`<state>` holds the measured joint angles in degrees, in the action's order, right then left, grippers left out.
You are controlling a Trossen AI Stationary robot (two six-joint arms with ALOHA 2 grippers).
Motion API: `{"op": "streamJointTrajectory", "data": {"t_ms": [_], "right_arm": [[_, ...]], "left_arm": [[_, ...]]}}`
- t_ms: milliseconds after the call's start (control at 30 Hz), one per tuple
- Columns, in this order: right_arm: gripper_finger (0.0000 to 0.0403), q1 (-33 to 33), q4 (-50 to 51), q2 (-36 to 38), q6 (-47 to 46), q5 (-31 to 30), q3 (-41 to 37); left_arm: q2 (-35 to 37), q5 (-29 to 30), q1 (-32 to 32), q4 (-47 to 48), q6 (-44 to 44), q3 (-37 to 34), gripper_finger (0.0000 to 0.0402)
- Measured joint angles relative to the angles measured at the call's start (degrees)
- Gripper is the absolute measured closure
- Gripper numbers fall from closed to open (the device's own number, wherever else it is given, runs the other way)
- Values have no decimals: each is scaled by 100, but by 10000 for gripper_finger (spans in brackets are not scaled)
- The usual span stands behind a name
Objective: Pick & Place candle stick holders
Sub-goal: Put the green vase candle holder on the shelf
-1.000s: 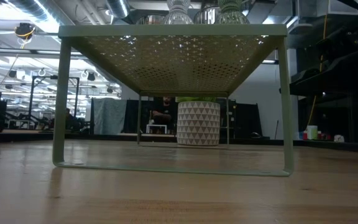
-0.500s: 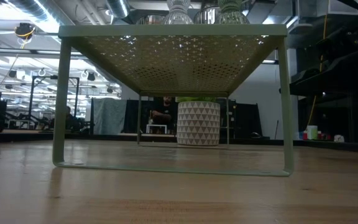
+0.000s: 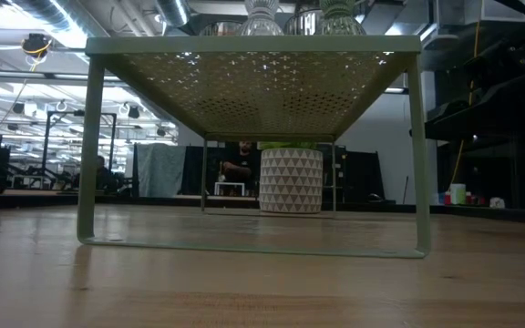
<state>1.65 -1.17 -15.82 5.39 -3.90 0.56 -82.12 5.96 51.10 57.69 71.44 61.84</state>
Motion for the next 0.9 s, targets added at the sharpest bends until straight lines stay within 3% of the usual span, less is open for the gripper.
{"op": "streamJointTrajectory", "data": {"t_ms": [233,900], "right_arm": [[4,0,0,-1,0,0,1],[4,0,-1,1,0,0,0]], "left_arm": [[-1,-92,90,-90,574,-317,334],[21,-50,130,-713,616,-955,334]]}}
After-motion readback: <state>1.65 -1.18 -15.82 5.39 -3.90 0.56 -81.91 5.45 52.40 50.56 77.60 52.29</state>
